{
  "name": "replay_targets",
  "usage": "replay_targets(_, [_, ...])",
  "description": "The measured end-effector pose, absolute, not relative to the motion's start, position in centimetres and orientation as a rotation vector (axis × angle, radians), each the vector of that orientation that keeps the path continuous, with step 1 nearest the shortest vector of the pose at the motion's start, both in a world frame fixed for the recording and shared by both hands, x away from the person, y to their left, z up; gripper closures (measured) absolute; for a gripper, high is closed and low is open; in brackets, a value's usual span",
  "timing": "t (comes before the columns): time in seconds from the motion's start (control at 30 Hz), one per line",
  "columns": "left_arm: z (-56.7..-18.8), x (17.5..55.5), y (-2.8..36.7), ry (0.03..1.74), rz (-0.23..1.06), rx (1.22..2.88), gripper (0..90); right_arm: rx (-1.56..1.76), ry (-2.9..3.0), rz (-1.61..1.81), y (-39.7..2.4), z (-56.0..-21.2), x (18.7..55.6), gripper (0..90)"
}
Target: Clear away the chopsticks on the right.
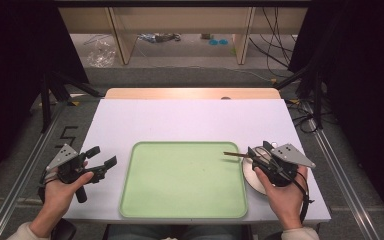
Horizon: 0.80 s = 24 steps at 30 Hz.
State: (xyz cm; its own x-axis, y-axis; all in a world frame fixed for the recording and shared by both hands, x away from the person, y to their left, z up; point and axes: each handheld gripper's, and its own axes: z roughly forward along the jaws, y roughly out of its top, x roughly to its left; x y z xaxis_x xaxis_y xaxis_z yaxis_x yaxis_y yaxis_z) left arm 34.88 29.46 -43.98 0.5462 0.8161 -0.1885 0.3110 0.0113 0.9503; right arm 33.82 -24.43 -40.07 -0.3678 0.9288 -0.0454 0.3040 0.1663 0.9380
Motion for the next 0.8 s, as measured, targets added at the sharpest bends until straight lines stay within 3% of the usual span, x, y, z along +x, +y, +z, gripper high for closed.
replay_targets(0.17, [-44.0,34.8,29.5,0.994,0.515,1.559,17.9,1.186,1.816,1.158,-24.4,-39.9,34.5,53.9])
replay_targets(0.43, [-44.0,34.9,29.5,0.997,0.517,1.563,18.4,1.380,2.083,0.872,-24.8,-38.2,37.0,84.6])
replay_targets(0.5, [-44.1,34.9,29.5,0.999,0.517,1.562,18.4,1.498,2.144,0.785,-24.6,-37.8,38.0,88.8])
replay_targets(0.8, [-44.1,35.0,29.5,0.996,0.517,1.565,18.7,1.683,2.267,0.605,-23.6,-39.1,42.6,90.0])
